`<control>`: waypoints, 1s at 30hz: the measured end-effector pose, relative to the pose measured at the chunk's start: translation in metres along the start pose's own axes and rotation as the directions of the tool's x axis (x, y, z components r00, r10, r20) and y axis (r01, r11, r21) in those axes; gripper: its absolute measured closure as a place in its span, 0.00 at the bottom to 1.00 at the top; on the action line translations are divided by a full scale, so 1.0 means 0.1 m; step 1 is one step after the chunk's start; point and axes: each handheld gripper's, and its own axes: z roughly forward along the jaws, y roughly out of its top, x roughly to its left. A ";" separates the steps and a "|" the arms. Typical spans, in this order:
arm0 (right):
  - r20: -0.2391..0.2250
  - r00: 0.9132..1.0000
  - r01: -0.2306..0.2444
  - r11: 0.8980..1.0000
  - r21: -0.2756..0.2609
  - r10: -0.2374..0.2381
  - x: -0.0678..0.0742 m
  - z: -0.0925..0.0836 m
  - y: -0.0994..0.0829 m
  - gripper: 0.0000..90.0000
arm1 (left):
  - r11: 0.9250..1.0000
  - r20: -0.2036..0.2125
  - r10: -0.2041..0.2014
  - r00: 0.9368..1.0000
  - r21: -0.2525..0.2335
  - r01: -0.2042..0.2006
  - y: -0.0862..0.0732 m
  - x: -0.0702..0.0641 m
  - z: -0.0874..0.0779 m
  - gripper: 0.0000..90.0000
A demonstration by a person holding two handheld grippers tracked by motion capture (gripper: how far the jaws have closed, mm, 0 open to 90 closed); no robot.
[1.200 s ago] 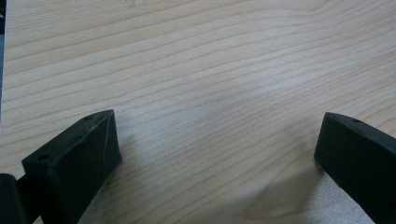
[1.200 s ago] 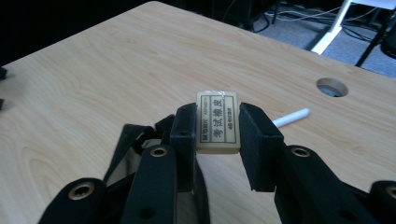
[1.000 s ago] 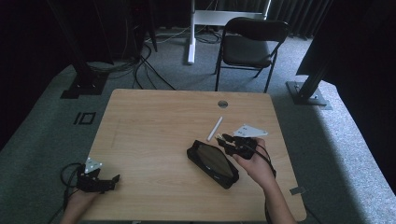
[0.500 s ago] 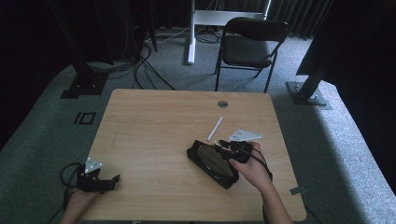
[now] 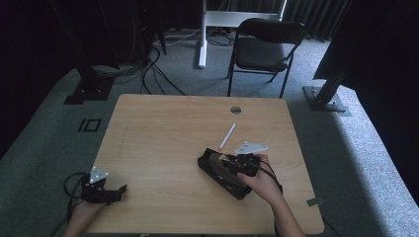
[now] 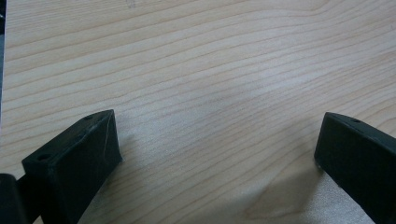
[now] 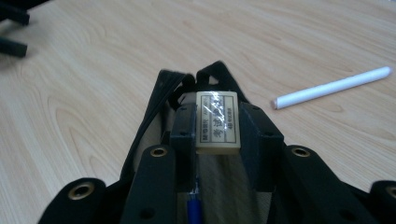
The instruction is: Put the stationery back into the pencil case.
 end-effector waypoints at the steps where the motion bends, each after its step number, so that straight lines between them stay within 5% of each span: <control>1: 0.000 1.000 0.008 1.000 0.005 -0.008 0.01 0.01 0.00 0.76 | 1.000 0.000 0.000 1.000 0.000 0.000 0.00 0.00 0.00 0.00; 16: -0.026 0.998 0.059 0.996 0.065 -0.058 0.05 0.08 -0.03 0.76 | 1.000 0.000 0.000 1.000 0.000 0.000 0.00 0.00 0.00 0.00; 30: -0.021 0.992 0.126 0.978 0.164 -0.124 0.12 0.24 -0.03 0.76 | 1.000 0.000 0.001 1.000 0.000 -0.001 0.00 0.00 0.00 0.00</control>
